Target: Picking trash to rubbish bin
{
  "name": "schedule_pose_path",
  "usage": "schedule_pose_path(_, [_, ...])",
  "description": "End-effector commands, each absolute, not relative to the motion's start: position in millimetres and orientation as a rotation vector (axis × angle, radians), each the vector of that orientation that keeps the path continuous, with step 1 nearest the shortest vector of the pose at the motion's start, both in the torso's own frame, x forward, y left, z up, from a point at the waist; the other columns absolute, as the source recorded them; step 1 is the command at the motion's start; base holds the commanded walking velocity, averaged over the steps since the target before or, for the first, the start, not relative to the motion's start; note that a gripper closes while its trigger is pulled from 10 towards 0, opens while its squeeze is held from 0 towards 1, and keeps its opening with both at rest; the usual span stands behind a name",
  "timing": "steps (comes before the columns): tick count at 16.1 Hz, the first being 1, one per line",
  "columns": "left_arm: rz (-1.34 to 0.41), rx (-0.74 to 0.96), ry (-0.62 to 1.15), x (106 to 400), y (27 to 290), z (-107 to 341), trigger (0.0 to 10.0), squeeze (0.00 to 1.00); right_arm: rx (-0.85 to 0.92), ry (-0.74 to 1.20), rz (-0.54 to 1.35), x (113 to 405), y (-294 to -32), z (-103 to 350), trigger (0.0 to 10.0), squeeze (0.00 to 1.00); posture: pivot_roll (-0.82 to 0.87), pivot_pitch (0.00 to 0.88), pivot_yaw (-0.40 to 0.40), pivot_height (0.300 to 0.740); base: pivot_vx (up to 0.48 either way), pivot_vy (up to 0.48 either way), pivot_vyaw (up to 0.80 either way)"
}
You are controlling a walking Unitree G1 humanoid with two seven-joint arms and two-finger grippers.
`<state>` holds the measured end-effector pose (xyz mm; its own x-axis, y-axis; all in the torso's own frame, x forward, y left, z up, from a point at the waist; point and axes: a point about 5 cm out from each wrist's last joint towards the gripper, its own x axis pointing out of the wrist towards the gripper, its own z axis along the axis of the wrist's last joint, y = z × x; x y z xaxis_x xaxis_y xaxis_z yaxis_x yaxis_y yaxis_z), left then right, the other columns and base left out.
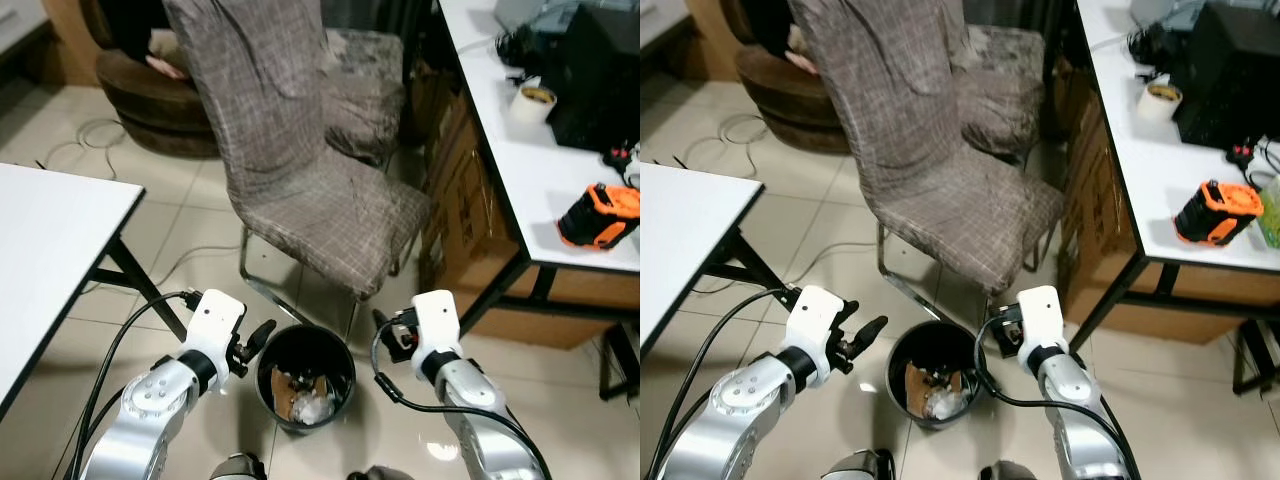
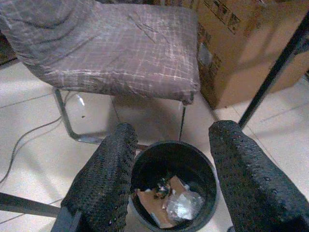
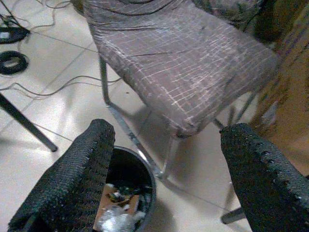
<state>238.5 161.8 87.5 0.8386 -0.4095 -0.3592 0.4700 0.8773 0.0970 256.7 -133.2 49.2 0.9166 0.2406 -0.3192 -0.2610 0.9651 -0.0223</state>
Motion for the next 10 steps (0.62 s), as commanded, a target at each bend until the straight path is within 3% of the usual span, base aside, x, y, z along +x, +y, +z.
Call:
schedule_pose_path(1, [-0.465, 0.192, 0.326, 241.6, 161.9, 89.0, 10.0, 0.0, -0.078, 0.325, 0.233, 256.1, -136.0, 52.6, 10.0, 0.0, -0.04, 0.078, -0.033, 0.74, 0.0, 0.0, 0.0])
schedule_pose_path(10, [-0.487, 0.224, 0.327, 239.3, 159.7, 88.0, 10.0, 0.0, -0.071, 0.375, 0.26, 255.3, -127.8, 57.4, 10.0, 0.0, -0.02, 0.077, -0.038, 0.74, 0.0, 0.0, 0.0])
